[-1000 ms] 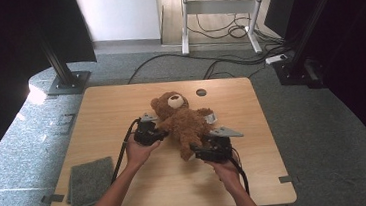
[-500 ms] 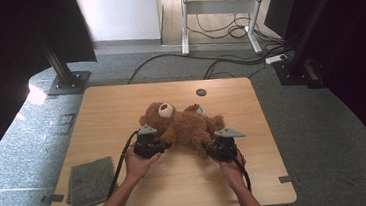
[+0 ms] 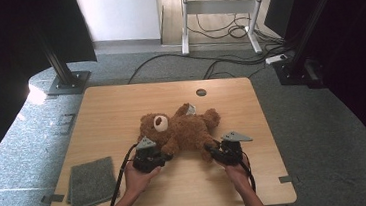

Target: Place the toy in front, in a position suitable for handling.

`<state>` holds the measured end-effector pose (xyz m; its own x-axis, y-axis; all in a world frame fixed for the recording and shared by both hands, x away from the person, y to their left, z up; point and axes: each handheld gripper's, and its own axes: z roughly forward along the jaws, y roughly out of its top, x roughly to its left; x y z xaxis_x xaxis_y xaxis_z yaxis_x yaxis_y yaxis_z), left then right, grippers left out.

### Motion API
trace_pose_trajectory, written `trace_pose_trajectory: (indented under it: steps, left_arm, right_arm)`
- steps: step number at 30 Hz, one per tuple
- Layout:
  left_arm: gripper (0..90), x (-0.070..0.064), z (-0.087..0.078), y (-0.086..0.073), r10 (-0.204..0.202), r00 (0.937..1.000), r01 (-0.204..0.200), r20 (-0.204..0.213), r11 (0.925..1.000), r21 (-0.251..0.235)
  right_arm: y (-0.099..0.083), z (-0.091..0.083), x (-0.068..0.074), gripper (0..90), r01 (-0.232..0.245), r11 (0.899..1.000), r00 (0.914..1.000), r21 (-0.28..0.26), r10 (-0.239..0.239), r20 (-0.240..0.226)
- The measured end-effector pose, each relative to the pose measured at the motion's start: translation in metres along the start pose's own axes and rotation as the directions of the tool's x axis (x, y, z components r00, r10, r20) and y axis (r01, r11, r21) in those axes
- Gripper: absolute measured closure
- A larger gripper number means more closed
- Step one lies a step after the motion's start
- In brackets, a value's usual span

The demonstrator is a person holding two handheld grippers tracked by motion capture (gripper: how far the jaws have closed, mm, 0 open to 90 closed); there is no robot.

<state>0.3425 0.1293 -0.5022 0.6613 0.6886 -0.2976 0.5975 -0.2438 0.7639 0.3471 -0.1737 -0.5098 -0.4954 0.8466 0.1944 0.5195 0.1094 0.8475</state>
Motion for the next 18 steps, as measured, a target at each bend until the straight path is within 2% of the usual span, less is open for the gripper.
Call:
trace_pose_trajectory:
  steps: [5,10,13,14,18]
  left_arm:
    - [72.7,-0.005,-0.006,-0.007,-0.001,1.0000,0.001,0.002,1.0000,-0.007]
    - [69.8,-0.006,-0.006,-0.009,0.003,1.0000,-0.003,-0.001,0.9998,-0.017]
    - [61.7,-0.005,-0.005,-0.010,-0.004,0.9999,0.005,0.011,0.9998,-0.020]
    - [56.2,-0.005,-0.005,-0.010,0.000,0.9999,0.001,0.011,0.9998,-0.019]
    - [41.2,-0.005,-0.013,-0.010,0.036,0.9993,-0.036,-0.011,0.9990,-0.025]
  right_arm:
    - [-0.004,-0.007,0.009,64.5,0.025,1.000,0.9995,-0.002,-0.025,-0.020]
    - [-0.005,-0.010,0.008,62.8,0.010,1.000,0.9999,-0.014,-0.010,-0.013]
    - [-0.004,-0.009,0.006,60.3,-0.001,1.000,1.0000,-0.027,0.001,-0.007]
    - [-0.004,-0.009,0.006,59.4,-0.003,0.999,1.0000,-0.031,0.003,-0.006]
    - [-0.004,-0.008,0.006,55.9,0.001,0.999,1.0000,-0.040,-0.001,-0.001]
